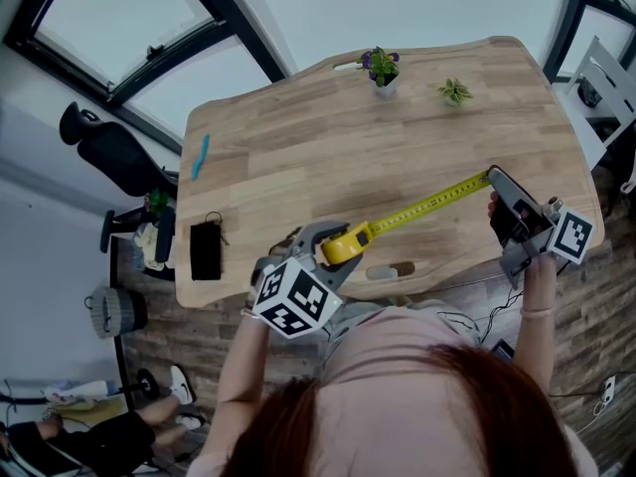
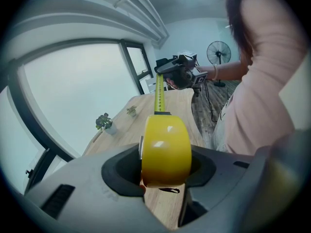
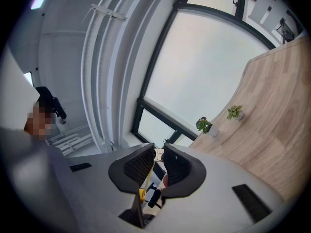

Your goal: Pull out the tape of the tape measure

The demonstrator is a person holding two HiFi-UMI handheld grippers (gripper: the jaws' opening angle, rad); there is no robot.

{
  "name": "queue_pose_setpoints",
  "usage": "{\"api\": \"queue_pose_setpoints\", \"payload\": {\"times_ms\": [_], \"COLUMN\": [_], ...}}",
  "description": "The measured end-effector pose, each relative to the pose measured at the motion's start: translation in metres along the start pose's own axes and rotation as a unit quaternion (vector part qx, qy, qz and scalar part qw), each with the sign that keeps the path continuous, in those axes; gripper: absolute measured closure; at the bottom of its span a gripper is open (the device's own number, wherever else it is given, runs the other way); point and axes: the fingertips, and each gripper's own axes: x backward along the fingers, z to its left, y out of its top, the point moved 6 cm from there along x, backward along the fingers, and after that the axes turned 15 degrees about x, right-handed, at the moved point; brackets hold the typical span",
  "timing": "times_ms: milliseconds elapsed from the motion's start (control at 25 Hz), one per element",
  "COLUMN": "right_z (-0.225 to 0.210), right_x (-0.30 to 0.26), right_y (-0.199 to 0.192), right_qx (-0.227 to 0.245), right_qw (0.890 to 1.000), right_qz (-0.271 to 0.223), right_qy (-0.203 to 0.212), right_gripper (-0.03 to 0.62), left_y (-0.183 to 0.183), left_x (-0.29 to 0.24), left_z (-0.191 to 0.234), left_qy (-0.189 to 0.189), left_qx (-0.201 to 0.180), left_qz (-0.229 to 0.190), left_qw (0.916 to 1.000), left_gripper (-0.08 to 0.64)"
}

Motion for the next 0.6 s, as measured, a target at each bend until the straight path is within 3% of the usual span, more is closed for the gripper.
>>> {"api": "queue_pose_setpoints", "payload": {"times_ms": [600], "right_z": [-0.008], "right_x": [0.013], "right_y": [0.021], "right_qx": [0.006], "right_qw": [1.0], "right_qz": [-0.022], "right_qy": [-0.013], "right_gripper": [0.537], "left_y": [-0.005], "left_x": [0.002], "left_z": [0.004], "left_qy": [0.0], "left_qx": [0.0], "left_qz": [0.007], "left_qw": [1.0], "left_gripper": [0.383]}}
